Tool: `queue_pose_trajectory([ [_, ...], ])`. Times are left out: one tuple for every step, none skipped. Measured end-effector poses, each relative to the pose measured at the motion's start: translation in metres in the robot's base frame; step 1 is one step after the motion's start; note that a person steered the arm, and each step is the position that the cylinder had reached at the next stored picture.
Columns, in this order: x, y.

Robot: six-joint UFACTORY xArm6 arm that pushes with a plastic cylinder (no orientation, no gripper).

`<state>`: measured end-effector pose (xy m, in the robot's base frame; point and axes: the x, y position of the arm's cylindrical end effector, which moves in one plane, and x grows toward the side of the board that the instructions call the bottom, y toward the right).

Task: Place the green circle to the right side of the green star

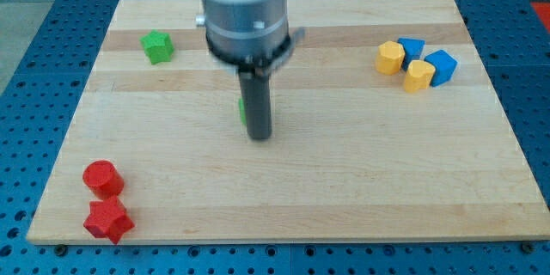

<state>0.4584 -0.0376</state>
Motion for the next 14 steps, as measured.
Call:
queue_pose_trajectory([
  [-0.042, 0.002],
  [-0.063, 0.002],
  [-0.018, 0.002],
  [0.008, -0.029],
  [-0.041, -0.062],
  [-0.051, -0.052],
  [-0.08, -0.027],
  [-0.093, -0.022],
  [-0.109, -0.022],
  [-0.135, -0.022],
  [-0.147, -0.022],
  [-0.146, -0.022],
  [-0.136, -0.022],
  [-0.1, -0.027],
])
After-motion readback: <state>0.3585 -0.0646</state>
